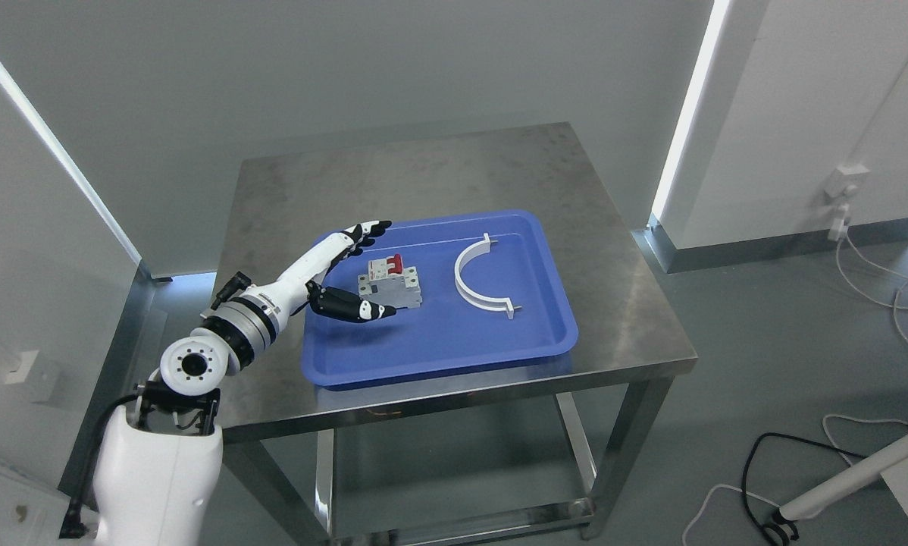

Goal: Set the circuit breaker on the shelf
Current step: 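Close the left hand around the grey circuit breaker, then lift the circuit breaker out of the blue tray with the left hand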

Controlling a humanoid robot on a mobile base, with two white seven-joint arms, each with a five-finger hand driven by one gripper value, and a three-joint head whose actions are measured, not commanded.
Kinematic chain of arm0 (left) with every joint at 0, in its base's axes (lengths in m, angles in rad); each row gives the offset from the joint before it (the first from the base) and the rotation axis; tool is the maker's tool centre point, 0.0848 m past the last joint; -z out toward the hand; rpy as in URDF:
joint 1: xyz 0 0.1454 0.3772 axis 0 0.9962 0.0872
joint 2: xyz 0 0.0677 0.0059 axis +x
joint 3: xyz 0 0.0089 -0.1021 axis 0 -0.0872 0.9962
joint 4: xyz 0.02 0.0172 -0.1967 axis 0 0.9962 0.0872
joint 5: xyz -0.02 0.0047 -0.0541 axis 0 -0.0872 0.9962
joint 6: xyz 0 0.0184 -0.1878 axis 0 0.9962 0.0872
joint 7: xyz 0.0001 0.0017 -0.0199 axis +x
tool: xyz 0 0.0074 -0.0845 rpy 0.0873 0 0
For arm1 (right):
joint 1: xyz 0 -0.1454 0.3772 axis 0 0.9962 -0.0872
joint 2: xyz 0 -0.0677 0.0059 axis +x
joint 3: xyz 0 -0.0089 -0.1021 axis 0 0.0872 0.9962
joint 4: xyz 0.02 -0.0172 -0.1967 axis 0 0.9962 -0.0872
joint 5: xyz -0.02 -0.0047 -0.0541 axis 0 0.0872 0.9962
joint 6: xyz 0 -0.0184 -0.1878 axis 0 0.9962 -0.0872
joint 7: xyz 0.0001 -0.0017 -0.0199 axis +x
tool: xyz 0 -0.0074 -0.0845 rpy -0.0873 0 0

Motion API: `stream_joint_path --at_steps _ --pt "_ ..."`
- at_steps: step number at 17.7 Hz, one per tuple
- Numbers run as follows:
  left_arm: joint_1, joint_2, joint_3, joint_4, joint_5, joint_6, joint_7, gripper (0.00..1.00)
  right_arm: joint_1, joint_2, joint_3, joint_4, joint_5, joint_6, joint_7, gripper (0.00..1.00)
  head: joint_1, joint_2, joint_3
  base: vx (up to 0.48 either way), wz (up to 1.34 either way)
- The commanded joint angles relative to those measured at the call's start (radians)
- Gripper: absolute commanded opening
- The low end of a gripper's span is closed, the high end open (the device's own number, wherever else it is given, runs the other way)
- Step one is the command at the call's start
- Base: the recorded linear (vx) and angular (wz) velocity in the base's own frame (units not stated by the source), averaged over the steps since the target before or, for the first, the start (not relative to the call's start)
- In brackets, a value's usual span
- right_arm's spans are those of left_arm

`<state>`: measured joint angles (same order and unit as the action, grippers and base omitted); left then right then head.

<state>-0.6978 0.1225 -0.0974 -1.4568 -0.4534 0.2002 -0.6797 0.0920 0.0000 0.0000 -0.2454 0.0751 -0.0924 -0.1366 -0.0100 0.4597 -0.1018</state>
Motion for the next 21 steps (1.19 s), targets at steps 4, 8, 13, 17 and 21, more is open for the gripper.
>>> stream_joint_path --at_steps 4,8,13,17,21 --pt "-0.023 -0.060 -0.047 0.128 -0.093 -0.005 0.005 0.72 0.000 -0.017 0.020 0.000 0.000 0.171 0.000 1.00 0.0000 0.000 0.000 0.001 -0.01" --pt "-0.025 -0.057 -0.006 0.165 -0.096 -0.036 0.012 0.62 0.000 -0.017 0.020 0.000 0.000 0.171 0.000 1.00 0.0000 0.000 0.000 0.000 0.01" --pt "-0.025 -0.053 0.048 0.226 -0.131 -0.211 0.008 0.40 0.000 -0.017 0.020 0.000 0.000 0.171 0.000 1.00 0.0000 0.000 0.000 -0.001 0.01" --pt "-0.025 -0.082 0.122 0.260 -0.128 -0.367 0.014 0.10 0.000 -0.017 0.020 0.000 0.000 0.171 0.000 1.00 0.0000 0.000 0.000 -0.022 -0.01" --pt "-0.069 -0.105 0.222 0.202 0.009 -0.435 0.151 0.08 0.000 -0.017 0.020 0.000 0.000 0.171 0.000 1.00 0.0000 0.000 0.000 -0.064 0.00"
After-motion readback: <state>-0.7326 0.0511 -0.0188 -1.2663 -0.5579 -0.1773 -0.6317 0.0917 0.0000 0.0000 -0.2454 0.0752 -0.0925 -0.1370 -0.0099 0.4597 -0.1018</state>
